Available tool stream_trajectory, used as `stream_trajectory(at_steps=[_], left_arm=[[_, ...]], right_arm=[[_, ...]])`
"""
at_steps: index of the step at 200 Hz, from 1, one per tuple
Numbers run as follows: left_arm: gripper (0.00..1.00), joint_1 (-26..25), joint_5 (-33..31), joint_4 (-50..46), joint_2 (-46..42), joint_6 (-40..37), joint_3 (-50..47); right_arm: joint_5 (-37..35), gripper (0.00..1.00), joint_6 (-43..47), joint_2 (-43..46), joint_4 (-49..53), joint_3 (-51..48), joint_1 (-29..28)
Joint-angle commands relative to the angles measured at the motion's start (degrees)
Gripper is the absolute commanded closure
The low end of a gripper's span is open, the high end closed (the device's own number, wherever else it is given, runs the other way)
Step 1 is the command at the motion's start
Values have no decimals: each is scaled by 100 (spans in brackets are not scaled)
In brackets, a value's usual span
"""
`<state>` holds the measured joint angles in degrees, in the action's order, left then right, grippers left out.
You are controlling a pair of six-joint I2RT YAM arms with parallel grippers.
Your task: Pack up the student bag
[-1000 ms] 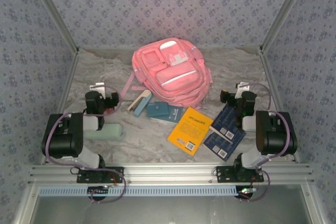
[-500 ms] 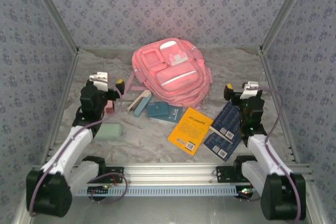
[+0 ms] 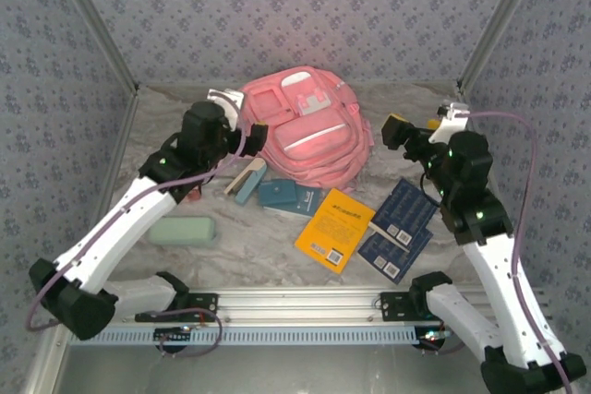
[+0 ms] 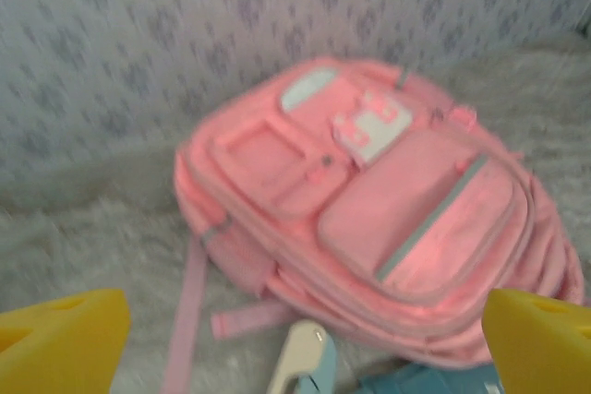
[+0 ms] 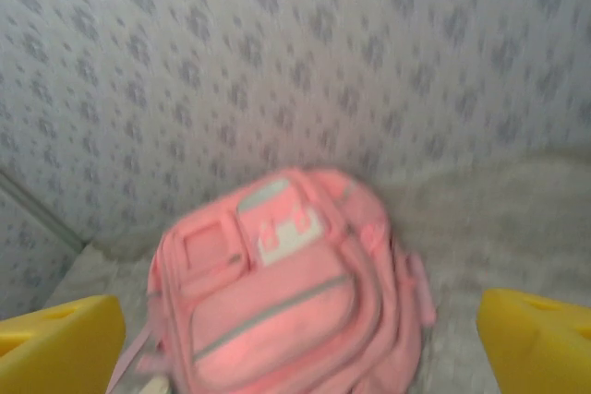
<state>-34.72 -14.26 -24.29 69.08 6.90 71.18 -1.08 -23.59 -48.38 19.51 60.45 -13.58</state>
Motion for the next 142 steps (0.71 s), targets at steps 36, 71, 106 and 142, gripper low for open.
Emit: stream_trajectory(at_steps=[36,71,106,142], left_arm=[[2,152,1966,-1218,3156,227,2475],[4,181,2863,-2325,5243,-336,4862],[14,224,3392,-2638,6610,-647,6427],[25,259,3884,-3201,7842,-689,8041]], right_arm=[[970,0,-493,-1241,2092,469,-408],[1276,0,-568,-1231,1676,87,-523],[1516,3,33,-1157,1677,247,-505],[1986,10,153,-1046,1859,459,-41]])
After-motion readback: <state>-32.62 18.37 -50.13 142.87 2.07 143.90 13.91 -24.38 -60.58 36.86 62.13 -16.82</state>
